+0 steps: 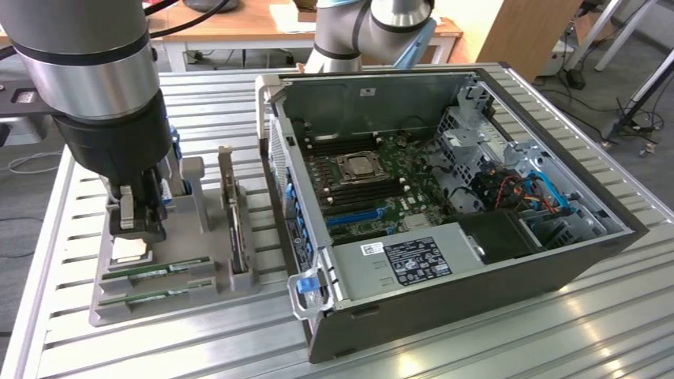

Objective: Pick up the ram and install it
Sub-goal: 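Pick up the ram and move it above insertion slot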

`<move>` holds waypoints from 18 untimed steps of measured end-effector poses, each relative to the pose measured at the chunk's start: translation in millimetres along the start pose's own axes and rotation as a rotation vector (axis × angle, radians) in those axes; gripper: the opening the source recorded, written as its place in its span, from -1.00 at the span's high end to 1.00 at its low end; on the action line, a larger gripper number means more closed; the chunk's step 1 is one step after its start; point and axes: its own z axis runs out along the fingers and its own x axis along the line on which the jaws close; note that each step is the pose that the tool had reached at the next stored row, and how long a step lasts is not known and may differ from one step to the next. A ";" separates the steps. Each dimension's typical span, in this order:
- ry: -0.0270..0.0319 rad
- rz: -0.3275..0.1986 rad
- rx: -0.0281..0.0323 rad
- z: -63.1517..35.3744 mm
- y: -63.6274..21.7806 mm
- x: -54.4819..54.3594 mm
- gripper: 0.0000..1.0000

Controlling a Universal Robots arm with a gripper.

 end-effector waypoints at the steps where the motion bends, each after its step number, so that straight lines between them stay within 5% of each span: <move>1: 0.0000 0.000 0.0000 0.0 0.0 0.0 0.29; 18: 0.0001 0.000 0.0000 19.1 -0.8 0.4 0.29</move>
